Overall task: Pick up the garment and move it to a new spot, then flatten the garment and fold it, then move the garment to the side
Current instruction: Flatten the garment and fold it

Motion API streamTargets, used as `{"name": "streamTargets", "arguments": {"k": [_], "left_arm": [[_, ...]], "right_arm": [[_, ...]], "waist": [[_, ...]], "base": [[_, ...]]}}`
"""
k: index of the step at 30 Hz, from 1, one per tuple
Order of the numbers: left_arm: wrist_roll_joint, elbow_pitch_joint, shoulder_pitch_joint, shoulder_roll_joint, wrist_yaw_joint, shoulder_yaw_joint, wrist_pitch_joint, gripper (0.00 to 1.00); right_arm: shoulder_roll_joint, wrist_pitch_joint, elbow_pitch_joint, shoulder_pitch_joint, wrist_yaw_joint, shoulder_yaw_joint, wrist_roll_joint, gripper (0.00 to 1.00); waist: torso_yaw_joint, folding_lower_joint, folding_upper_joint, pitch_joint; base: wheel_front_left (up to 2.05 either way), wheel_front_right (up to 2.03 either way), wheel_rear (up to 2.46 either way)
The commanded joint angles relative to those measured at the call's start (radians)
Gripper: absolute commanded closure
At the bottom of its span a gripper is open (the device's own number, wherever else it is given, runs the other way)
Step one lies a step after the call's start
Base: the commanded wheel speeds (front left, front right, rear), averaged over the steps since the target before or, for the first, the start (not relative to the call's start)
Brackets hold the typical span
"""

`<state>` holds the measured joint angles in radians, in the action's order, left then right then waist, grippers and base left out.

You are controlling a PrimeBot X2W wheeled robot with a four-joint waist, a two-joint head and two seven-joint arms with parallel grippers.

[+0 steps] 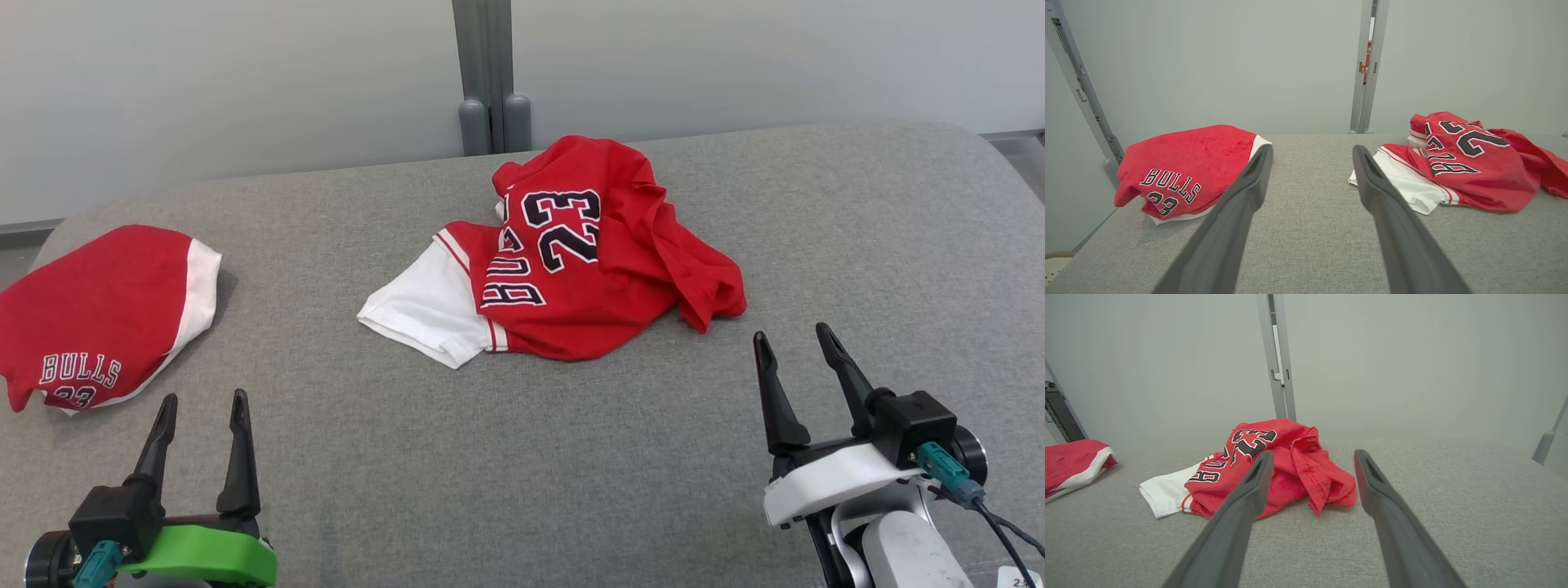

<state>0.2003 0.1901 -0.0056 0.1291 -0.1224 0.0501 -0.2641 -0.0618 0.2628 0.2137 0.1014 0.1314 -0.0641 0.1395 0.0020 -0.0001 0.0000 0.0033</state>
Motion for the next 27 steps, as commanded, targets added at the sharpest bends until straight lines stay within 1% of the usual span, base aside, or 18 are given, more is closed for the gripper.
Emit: {"name": "streamTargets", "arguments": {"k": [1, 17, 24, 27], "left_arm": [[-0.001, 0.001, 0.000, 0.000, -0.001, 0.001, 0.000, 0.00], [-0.002, 0.026, -0.009, 0.000, -0.007, 0.009, 0.000, 0.00], [-0.005, 0.053, -0.074, 0.017, -0.008, -0.005, 0.000, 0.00], [0.003, 0.072, -0.129, 0.033, -0.009, -0.016, 0.000, 0.00]], "right_arm": [[0.000, 0.003, 0.002, -0.013, -0.001, 0.000, 0.001, 0.00], [0.000, 0.003, 0.006, -0.005, -0.001, -0.005, 0.001, 0.00], [0.001, 0.003, -0.001, 0.009, -0.001, -0.011, 0.004, 0.00], [0.001, 0.003, -0.005, 0.019, -0.001, -0.012, 0.007, 0.00]], "waist": [[0.000, 0.0001, 0.0000, 0.000], [-0.007, 0.0001, 0.0000, 0.001], [-0.022, 0.0001, 0.0000, 0.028], [-0.034, 0.0001, 0.0000, 0.053]], "base": [[0.00, 0.00, 0.00], [0.00, 0.00, 0.00], [0.00, 0.00, 0.00], [0.00, 0.00, 0.00]]}}
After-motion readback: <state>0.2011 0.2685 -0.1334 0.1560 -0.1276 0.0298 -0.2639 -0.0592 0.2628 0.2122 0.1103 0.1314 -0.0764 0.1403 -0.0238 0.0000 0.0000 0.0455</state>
